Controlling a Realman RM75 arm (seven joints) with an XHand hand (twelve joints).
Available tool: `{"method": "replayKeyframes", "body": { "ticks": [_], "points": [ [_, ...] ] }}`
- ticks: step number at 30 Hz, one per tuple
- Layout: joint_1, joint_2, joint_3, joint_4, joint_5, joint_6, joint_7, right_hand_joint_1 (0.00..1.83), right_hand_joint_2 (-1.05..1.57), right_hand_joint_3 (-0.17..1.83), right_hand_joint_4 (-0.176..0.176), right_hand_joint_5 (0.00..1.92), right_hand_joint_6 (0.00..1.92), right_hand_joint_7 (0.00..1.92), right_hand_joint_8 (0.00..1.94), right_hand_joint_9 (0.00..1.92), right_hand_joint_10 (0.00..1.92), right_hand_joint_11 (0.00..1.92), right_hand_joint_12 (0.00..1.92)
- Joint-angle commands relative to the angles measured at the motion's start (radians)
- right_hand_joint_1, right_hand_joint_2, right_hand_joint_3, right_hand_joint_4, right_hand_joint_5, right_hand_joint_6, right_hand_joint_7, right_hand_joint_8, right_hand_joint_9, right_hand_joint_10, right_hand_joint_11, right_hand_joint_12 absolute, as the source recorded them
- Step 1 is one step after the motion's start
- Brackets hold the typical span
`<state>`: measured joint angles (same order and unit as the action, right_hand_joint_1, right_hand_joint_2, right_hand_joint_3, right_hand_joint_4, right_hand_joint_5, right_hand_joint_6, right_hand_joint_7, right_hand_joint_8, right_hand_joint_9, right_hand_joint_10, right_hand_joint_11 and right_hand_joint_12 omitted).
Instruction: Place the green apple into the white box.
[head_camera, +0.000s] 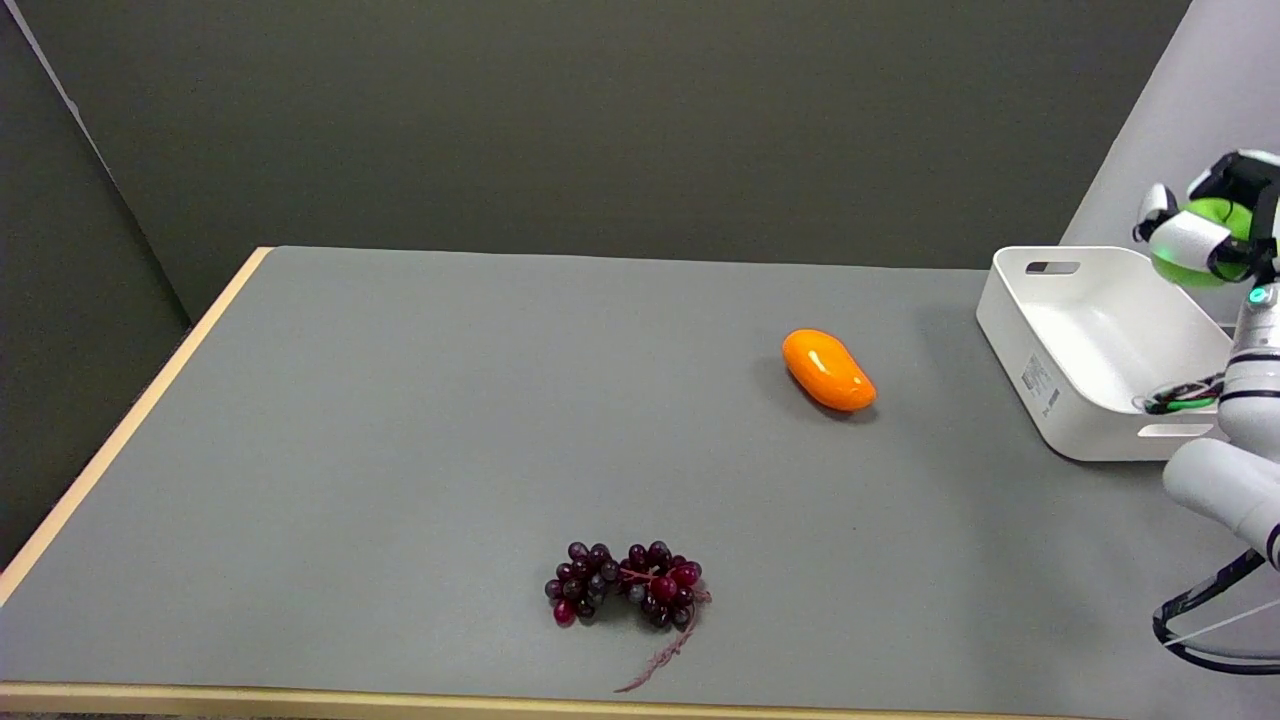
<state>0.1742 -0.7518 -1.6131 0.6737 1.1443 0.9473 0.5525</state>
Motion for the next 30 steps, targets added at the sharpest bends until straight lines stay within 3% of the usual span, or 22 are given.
{"method": "replayKeyframes", "body": {
  "ticks": [1,10,12,15,17,19,21,26,30],
  "points": [
    [0.021,-0.011,-0.067,-0.186,0.043,-0.095,-0.015,1.11,0.67,0.96,0.036,1.07,1.92,1.23,1.94,1.35,1.92,1.14,1.92],
    [0.008,-0.014,-0.081,-0.163,0.043,-0.044,-0.008,1.11,0.66,0.96,0.035,1.07,1.92,1.21,1.94,1.35,1.92,1.11,1.92],
    [0.003,-0.016,-0.078,-0.152,0.043,-0.037,0.005,1.01,0.74,0.92,0.016,0.97,1.92,1.09,1.94,1.23,1.92,0.81,1.92],
    [-0.004,-0.016,-0.074,-0.134,0.047,-0.045,0.065,0.86,0.85,0.81,-0.074,0.84,1.88,0.93,1.92,1.02,1.91,0.51,1.92],
    [-0.008,-0.016,-0.074,-0.121,0.052,-0.051,0.097,0.7,0.8,0.93,-0.157,0.66,1.39,0.79,1.64,0.8,1.8,0.23,1.92],
    [-0.013,-0.016,-0.073,-0.11,0.052,-0.066,0.125,0.64,0.8,0.92,-0.105,0.59,1.27,0.75,1.24,0.76,1.51,0.3,1.92],
    [-0.017,-0.016,-0.072,-0.102,0.045,-0.088,0.157,0.42,0.72,0.98,0.015,0.37,0.75,0.36,0.55,0.22,0.8,0.08,1.28],
    [-0.032,-0.017,-0.079,-0.081,0.032,-0.116,0.205,0.43,0.69,0.86,0.031,0.21,0.45,0.11,0.28,0.0,0.45,0.0,0.88],
    [-0.05,-0.02,-0.078,-0.052,0.006,-0.104,0.228,0.4,0.63,0.94,0.035,0.16,0.47,0.05,0.21,0.0,0.25,0.0,0.71]
  ]
}}
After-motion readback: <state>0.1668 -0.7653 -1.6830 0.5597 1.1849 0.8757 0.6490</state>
